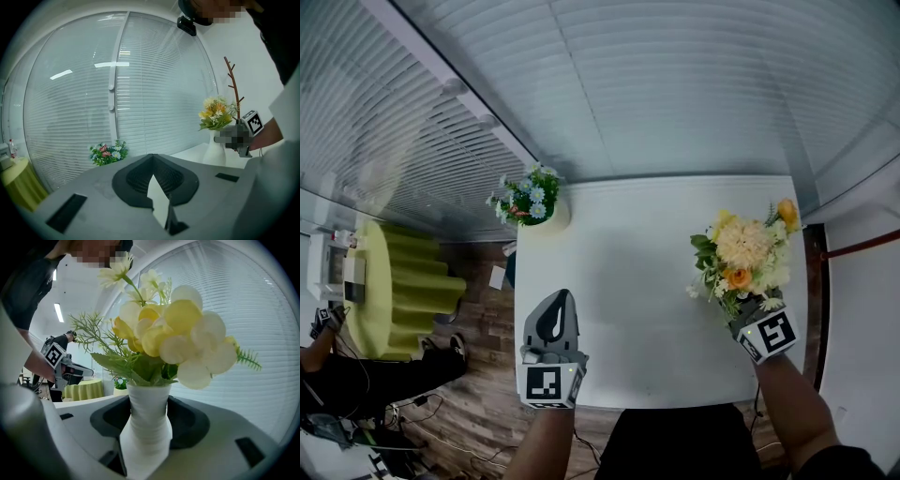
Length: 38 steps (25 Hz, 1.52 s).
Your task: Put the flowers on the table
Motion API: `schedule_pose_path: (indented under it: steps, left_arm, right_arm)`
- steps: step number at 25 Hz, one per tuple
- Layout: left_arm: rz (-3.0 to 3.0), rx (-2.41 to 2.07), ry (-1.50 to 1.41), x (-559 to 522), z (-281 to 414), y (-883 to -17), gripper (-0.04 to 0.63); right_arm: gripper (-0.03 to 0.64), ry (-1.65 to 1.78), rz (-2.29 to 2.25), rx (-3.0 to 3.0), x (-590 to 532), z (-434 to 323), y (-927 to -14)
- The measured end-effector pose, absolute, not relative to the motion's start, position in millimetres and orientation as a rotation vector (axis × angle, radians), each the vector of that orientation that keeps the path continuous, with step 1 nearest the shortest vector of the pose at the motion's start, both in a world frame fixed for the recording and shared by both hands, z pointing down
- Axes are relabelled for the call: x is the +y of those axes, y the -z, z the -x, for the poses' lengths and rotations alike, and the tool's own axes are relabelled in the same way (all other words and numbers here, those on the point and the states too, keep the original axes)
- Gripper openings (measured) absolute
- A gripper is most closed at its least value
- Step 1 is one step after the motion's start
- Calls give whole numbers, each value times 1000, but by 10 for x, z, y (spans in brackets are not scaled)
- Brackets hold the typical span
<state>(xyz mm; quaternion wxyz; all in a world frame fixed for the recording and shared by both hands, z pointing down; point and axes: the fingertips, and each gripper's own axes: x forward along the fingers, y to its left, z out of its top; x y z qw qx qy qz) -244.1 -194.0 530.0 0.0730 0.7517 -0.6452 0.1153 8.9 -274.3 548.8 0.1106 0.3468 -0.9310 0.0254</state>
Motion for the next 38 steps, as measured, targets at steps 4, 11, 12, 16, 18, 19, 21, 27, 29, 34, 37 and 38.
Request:
schedule_pose_path:
  steps: [4, 11, 12, 16, 18, 19, 21, 27, 29, 34, 37, 38]
  left_arm:
    - [-2236, -1939, -326, -1968, 2442, -5283, 5]
    - [-2251, -1935, -346, -1973, 2463, -5305, 5]
    - [-2254, -1935, -347, -1972, 2471, -5310, 4]
    - [-2236, -1936, -341, -1960, 2490, -5322, 5]
    - [-2227, -1935, -333, -1946, 2481, -5316, 5]
    - [-2227, -1936, -331, -1934, 2474, -5308, 5]
    - [-2232, -1938, -331, -1912, 2462, -5284, 5]
    - [-2273, -1950, -339, -1850, 2450, -5183, 5]
    - [-2269, -1954, -320, -1831, 2424, -5124, 5]
    - [-2283, -1953, -303, -1770, 2351, -4978, 5]
    - [-2313, -1949, -305, -1739, 2327, -4911, 5]
    - [-2316, -1948, -301, -1736, 2315, -4904, 5]
  right_arm:
    - [255, -55, -1006, -2741, -2725, -52, -5493]
    - [256, -11, -1020, -2746, -2692, 18, -5457]
    - [256, -17, -1020, -2740, -2688, 12, -5473]
    - [256, -24, -1031, -2718, -2703, -6, -5509]
    - [256, -18, -1038, -2716, -2706, -7, -5512]
    - [256, -15, -1041, -2719, -2700, -9, -5508]
    - [256, -9, -1043, -2729, -2676, -15, -5491]
    - [299, -64, -1051, -2735, -2623, -68, -5472]
    - [304, -70, -1056, -2731, -2593, -97, -5446]
    - [310, -92, -1079, -2709, -2529, -202, -5332]
    - [310, -99, -1108, -2700, -2488, -283, -5206]
    - [310, -100, -1118, -2699, -2474, -316, -5185]
